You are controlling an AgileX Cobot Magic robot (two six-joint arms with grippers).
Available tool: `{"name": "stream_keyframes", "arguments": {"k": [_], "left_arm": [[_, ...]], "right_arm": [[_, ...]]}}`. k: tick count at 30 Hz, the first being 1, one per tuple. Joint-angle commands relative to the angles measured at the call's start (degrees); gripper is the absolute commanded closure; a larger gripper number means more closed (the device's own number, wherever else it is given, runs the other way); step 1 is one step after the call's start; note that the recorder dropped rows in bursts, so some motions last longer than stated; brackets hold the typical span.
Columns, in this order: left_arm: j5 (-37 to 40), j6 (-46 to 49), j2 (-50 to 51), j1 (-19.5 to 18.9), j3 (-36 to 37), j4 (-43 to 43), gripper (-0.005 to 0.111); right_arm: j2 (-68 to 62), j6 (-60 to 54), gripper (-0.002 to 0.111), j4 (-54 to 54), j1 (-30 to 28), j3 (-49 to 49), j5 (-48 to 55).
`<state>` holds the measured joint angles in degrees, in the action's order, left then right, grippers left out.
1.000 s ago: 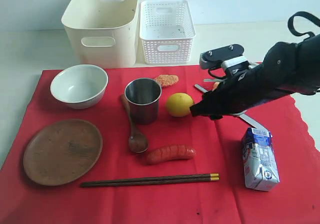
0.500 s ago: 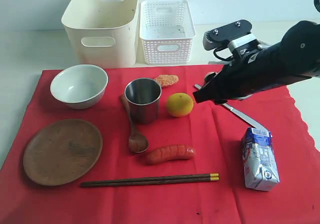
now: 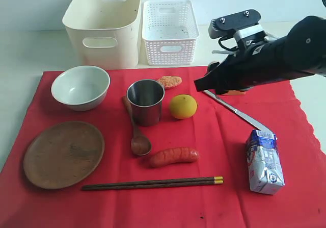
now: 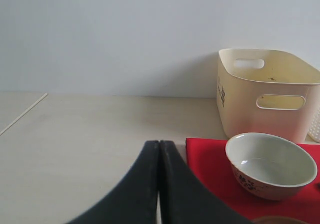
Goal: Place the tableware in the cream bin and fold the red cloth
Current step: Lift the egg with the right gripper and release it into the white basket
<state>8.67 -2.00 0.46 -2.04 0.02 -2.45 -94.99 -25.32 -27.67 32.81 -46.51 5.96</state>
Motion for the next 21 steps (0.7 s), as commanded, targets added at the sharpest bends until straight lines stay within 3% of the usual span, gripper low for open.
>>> {"name": "stream_keyframes", "arguments": {"k": [1,13,21], "left_arm": [[-0.2,0.0,-0.2,-0.2,0.0,0.3,0.107],[-0.2,0.0,-0.2,-0.2,0.0,0.3,0.107],[-0.2,0.0,-0.2,-0.2,0.0,0.3,0.107]], "right_arm": [[-1.9,-0.1,0.108,-0.3,0.0,-2.8,-0.9],[-12.8,-0.2,0.108,-0.3,0.0,-15.8,-1.6],[-20.8,-3.2,0.108,-0.2,0.0,-30.4,-2.0]]}}
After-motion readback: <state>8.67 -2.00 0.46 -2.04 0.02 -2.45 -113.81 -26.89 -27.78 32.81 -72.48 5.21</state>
